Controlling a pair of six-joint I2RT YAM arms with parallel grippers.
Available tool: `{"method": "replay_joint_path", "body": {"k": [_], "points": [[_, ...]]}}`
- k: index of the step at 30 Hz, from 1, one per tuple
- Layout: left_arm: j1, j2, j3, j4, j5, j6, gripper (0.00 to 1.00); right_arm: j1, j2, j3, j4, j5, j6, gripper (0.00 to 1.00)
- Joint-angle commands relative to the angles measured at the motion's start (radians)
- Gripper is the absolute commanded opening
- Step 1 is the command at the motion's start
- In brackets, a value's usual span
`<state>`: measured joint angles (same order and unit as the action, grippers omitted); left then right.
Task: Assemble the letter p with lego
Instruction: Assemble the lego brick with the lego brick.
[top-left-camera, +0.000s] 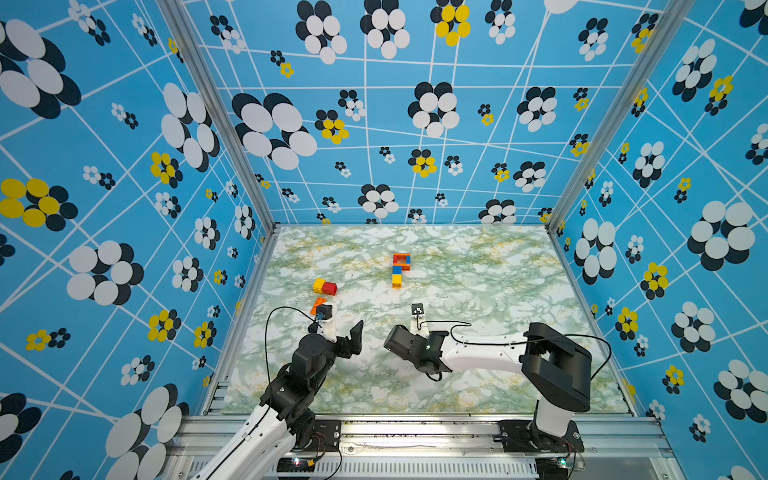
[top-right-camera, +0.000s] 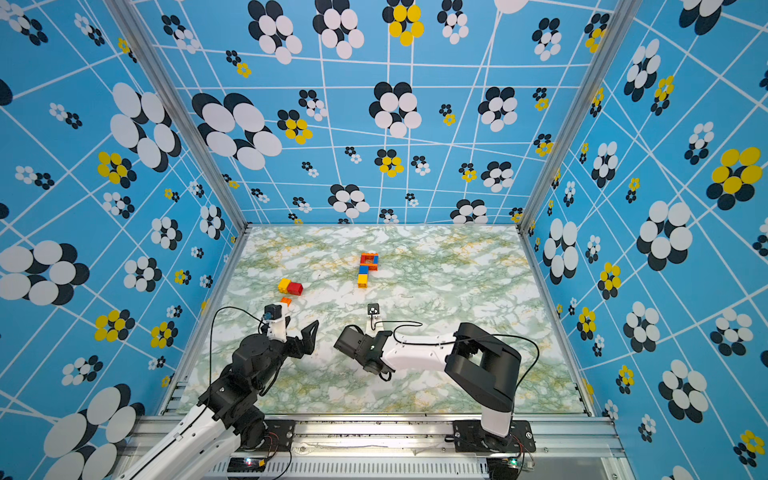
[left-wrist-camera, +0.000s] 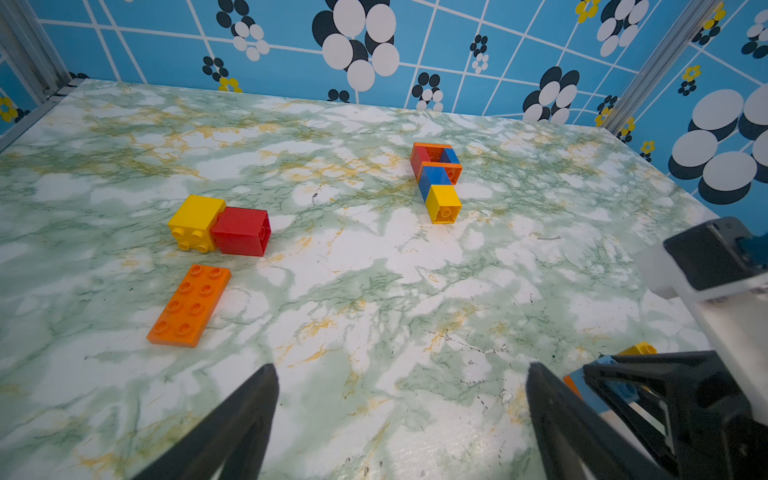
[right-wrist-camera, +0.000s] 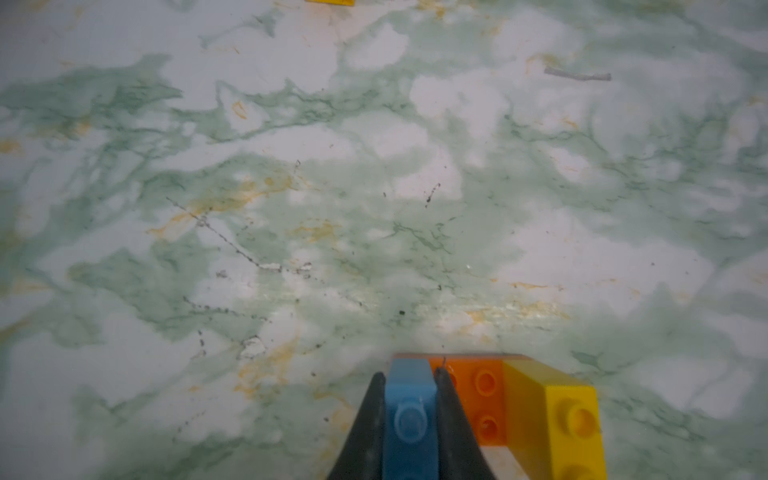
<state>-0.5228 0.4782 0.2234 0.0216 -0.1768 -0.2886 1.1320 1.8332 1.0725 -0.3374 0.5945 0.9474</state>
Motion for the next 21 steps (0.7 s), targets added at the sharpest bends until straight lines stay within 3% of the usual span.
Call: {"method": "replay_joint_path", "body": {"k": [1, 11, 16, 21], "points": [[0.010, -0.010, -0.013, -0.006, -0.015, -0.002, 0.94, -0.017, 0.129, -0.081, -0.065, -0.281, 0.030, 0.00], [0.010, -0.001, -0.016, 0.006, -0.019, 0.004, 0.95, 0.002, -0.049, -0.080, -0.178, -0.129, 0.005, 0.00], [0.010, 0.019, -0.014, 0.015, -0.017, 0.009, 0.95, 0.011, -0.106, -0.097, -0.144, -0.132, -0.012, 0.00], [0.011, 0.107, 0.031, -0.004, -0.015, 0.012, 0.96, 0.011, -0.125, -0.065, -0.108, -0.168, -0.076, 0.19]]}}
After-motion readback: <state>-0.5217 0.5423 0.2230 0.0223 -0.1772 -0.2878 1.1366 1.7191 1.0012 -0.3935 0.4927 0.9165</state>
